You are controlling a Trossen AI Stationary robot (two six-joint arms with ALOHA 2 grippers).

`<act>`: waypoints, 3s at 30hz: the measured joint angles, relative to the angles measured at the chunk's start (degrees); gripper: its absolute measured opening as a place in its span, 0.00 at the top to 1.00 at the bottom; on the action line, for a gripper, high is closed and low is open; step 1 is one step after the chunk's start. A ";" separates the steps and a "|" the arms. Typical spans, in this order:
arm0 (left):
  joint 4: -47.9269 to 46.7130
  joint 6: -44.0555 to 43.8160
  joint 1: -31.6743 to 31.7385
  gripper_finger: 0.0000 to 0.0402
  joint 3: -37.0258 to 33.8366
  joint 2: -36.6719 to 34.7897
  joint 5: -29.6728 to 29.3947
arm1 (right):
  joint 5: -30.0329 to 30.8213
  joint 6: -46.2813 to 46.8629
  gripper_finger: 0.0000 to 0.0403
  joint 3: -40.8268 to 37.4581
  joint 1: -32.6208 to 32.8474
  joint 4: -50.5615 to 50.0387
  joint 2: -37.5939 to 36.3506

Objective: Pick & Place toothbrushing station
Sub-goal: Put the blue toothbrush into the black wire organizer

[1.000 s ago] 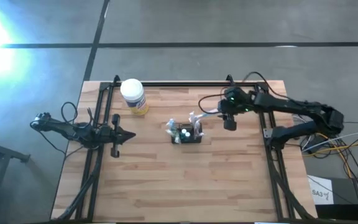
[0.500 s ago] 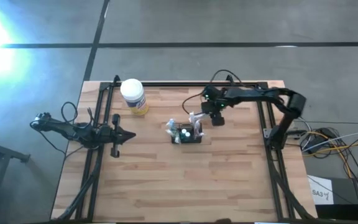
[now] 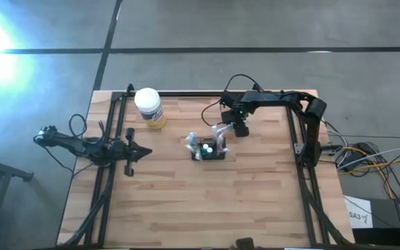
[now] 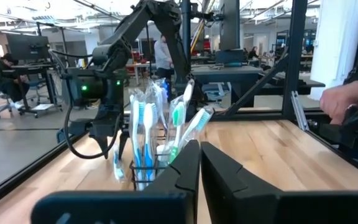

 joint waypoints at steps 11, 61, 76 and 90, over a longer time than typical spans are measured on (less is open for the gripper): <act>0.37 -0.34 0.00 0.98 -0.66 0.00 -0.02 | 0.50 4.99 0.95 -0.65 -1.68 0.55 -5.18; 6.74 7.68 0.62 0.80 37.16 41.57 -11.60 | -28.39 31.93 0.97 -6.62 20.73 46.28 -34.50; 22.78 14.10 3.74 0.43 40.70 54.64 -6.93 | -28.33 28.51 0.97 3.16 23.61 45.82 -23.10; 23.33 13.63 5.76 0.45 42.69 57.33 -6.60 | -28.34 27.24 0.97 4.75 23.98 45.91 -21.93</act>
